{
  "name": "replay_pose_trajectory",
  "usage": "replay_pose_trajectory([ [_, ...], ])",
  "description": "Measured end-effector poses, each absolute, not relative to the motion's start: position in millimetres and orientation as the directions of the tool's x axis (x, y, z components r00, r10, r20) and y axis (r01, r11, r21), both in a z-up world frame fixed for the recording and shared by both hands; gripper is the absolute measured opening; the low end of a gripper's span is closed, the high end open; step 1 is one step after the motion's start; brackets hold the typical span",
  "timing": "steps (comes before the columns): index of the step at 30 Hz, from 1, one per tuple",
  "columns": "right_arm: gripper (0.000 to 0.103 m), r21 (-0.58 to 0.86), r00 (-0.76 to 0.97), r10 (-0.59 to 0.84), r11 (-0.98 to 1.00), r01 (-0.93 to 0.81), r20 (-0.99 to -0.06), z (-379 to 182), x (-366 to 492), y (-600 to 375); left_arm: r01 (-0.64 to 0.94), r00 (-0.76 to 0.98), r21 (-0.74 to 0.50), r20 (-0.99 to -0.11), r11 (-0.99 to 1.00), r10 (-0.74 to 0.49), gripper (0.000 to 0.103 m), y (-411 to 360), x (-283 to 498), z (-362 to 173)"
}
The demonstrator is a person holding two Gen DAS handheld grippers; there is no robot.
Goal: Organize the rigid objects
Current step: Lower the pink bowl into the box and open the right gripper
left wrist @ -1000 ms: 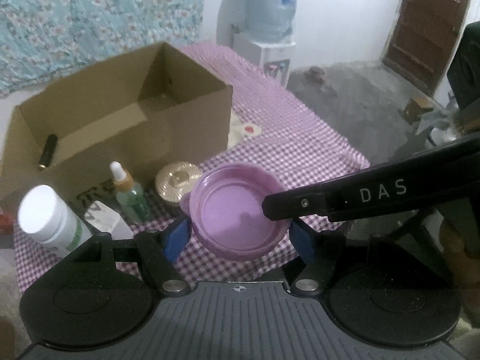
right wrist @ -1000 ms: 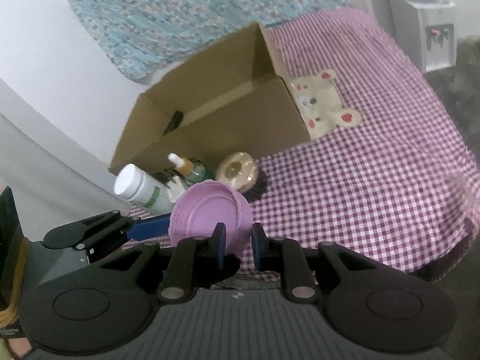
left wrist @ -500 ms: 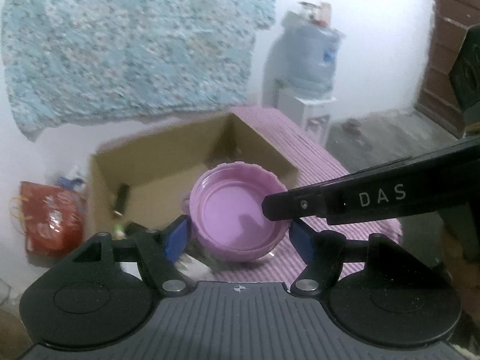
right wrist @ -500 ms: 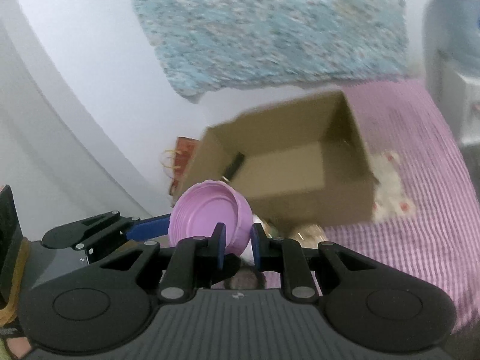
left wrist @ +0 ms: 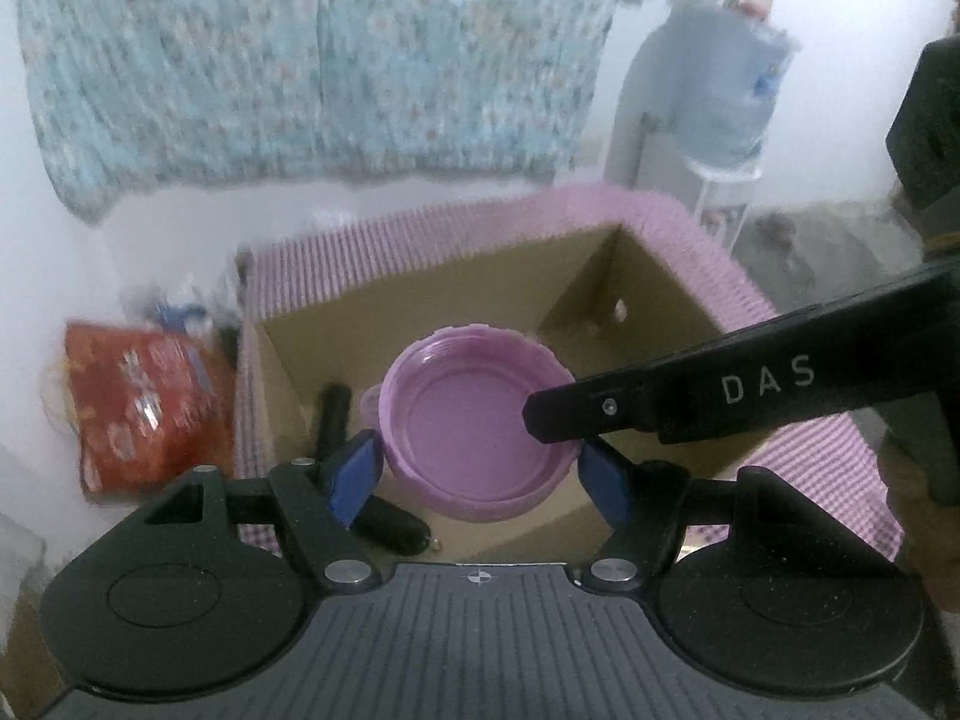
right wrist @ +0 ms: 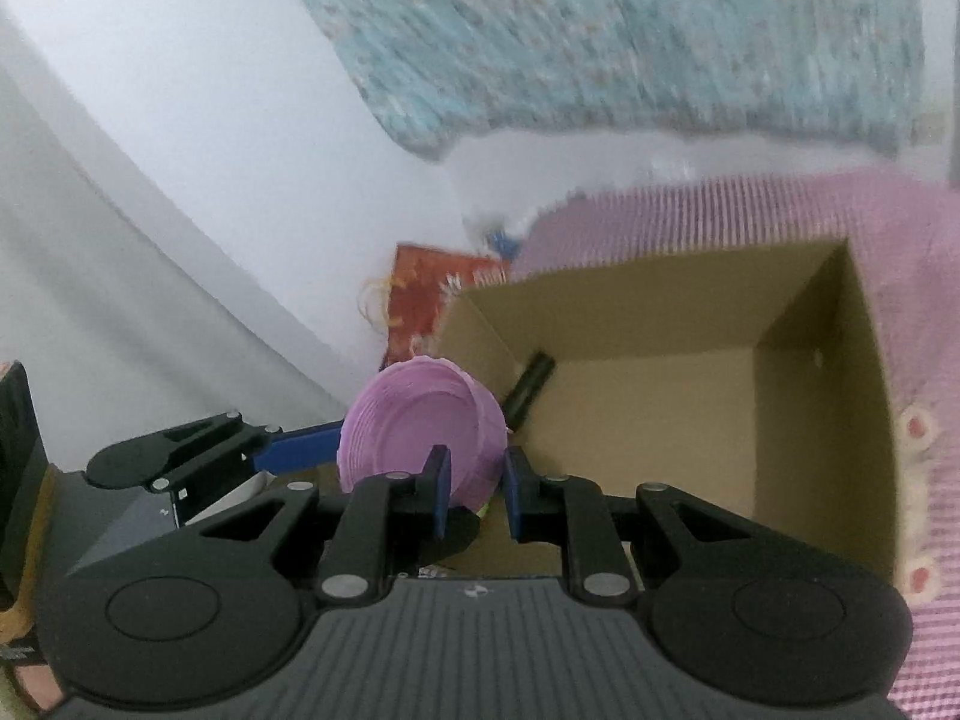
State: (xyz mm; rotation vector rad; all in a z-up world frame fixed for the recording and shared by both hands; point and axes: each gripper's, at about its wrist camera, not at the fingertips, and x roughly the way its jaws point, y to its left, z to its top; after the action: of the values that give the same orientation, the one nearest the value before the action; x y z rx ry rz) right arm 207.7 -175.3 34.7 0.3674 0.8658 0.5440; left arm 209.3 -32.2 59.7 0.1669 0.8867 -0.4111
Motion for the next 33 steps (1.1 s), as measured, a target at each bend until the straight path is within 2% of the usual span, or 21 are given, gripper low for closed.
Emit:
replay_pose_trajectory([
  [8, 0.021, 0.596, 0.342, 0.611, 0.787, -0.159, -0.714, -33, 280, -187, 0.405, 0.393, -0.059, -0.890, 0.912, -0.232, 0.071, -41, 254, 7],
  [15, 0.021, 0.600, 0.250, 0.603, 0.794, -0.095, -0.758, -70, 317, -178, 0.377, 0.328, -0.007, -0.934, 0.926, -0.140, 0.071, -46, 281, -17],
  [22, 0.020, 0.581, 0.226, 0.583, 0.810, -0.083, -0.780, -87, 342, -157, 0.320, 0.309, 0.039, -0.949, 0.947, -0.066, 0.072, -44, 303, -34],
  [30, 0.021, 0.584, 0.218, 0.580, 0.810, -0.055, -0.785, -101, 348, -153, 0.285, 0.301, -0.004, -0.949, 0.959, -0.093, 0.077, -37, 307, -31],
  [33, 0.030, 0.602, 0.241, 0.594, 0.797, -0.045, -0.768, -95, 343, -159, 0.273, 0.320, -0.034, -0.939, 0.961, -0.124, 0.081, -37, 302, -20],
])
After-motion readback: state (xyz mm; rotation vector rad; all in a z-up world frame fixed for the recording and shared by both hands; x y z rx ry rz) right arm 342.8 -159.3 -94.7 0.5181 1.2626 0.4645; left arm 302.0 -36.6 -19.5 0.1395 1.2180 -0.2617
